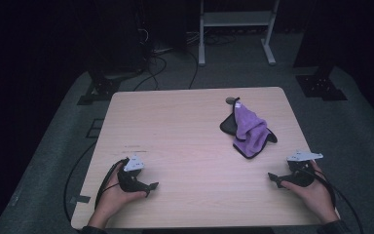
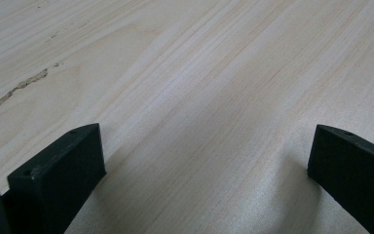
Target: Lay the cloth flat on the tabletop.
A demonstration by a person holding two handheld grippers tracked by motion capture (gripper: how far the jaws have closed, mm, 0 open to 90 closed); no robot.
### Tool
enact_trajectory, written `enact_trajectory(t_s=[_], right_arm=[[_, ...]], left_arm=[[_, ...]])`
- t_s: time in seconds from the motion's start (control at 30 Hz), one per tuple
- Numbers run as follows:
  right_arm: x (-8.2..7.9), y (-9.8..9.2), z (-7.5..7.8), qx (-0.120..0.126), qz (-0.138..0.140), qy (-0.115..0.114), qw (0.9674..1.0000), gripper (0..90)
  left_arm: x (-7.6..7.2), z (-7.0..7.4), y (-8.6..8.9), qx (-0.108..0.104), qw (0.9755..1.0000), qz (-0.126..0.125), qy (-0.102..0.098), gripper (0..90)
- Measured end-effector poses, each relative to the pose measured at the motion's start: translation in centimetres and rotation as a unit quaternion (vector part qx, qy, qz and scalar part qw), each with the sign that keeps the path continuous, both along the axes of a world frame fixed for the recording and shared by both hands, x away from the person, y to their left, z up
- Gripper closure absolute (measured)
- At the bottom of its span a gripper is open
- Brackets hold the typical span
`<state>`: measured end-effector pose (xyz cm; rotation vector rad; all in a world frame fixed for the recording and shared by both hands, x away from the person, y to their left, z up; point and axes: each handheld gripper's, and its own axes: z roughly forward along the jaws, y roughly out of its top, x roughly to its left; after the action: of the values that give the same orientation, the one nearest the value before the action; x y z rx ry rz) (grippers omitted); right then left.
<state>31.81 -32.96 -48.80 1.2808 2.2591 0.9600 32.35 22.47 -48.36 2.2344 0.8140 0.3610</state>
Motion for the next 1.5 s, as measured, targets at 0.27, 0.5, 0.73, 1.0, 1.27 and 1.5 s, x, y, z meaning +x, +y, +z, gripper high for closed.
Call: enact_trajectory(t_s=[0.27,0.5,0.73,1.0,1.27,1.5], right_arm=[[-0.2,-0.3,0.1,0.006,-0.006,-0.011,0.9999,14.3],[-0.2,-0.3,0.3,0.007,-0.014,-0.015,0.9998,28.5],[-0.2,-0.3,1.1,0.008,-0.01,-0.016,0.9998,40.0],[0.8,-0.4,2.3,0.042,-0.017,-0.025,0.9987,40.2],[2.4,0.5,3.5,0.061,-0.015,-0.04,0.9973,39.4],[3.9,1.8,4.5,0.08,-0.002,-0.051,0.9955,38.6]], left_arm=[[0.0,0.0,0.0,0.0,1.0,0.001,0.0,0.0],[-0.1,0.0,0.0,-0.001,1.0,0.004,0.0,0.0],[-0.1,0.0,0.0,-0.001,1.0,0.009,0.0,0.0],[-0.1,0.0,0.0,-0.001,1.0,0.009,0.0,0.0],[-0.1,0.0,0.0,0.001,1.0,0.008,0.001,0.0],[-0.1,0.0,0.0,0.0,1.0,0.008,0.001,0.0]])
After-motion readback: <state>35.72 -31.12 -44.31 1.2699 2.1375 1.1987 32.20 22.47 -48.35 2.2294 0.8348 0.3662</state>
